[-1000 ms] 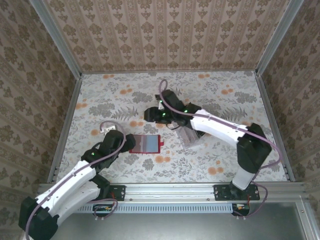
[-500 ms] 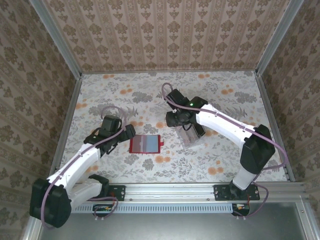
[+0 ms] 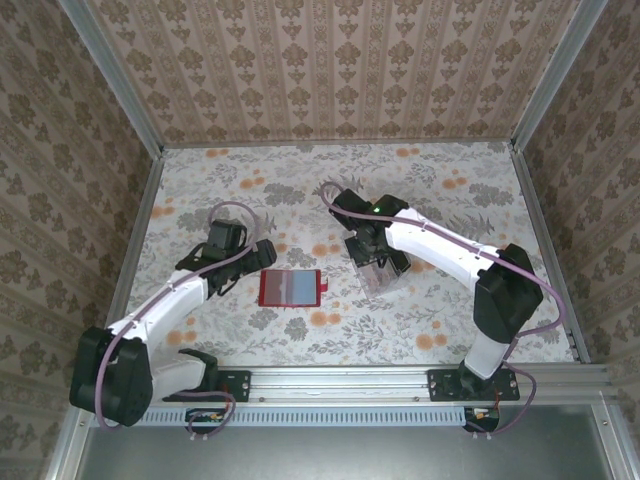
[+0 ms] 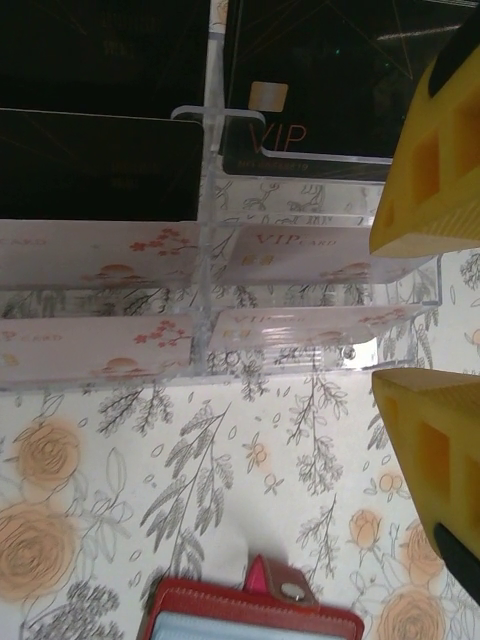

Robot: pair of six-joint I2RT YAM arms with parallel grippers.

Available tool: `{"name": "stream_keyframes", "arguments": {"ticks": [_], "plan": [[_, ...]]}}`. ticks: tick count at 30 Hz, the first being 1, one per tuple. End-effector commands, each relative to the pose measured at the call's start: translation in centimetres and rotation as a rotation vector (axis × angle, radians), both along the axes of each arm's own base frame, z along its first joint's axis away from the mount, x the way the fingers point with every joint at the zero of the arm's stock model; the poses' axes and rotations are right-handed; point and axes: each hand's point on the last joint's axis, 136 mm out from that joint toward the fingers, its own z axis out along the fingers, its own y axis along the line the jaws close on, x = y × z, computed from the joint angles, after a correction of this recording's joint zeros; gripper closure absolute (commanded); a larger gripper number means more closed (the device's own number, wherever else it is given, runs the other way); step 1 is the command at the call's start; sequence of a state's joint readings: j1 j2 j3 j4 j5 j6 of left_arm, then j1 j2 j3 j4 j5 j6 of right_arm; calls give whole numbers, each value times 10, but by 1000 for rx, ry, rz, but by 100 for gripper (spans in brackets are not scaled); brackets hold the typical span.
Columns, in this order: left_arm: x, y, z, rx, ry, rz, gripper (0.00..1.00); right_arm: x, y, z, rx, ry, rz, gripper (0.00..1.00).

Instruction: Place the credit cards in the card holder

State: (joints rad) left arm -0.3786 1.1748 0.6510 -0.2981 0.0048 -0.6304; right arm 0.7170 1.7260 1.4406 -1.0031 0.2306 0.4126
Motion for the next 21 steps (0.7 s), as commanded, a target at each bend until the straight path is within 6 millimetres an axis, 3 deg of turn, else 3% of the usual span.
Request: {"name": "stream_keyframes", "arguments": {"ticks": [1, 21], "plan": [[9, -5, 12, -12, -27, -19, 0, -7, -13, -13, -73, 43, 17, 64], [13, -9, 3, -32, 0, -8, 0, -11, -7, -55, -87, 131, 51, 68]]}}
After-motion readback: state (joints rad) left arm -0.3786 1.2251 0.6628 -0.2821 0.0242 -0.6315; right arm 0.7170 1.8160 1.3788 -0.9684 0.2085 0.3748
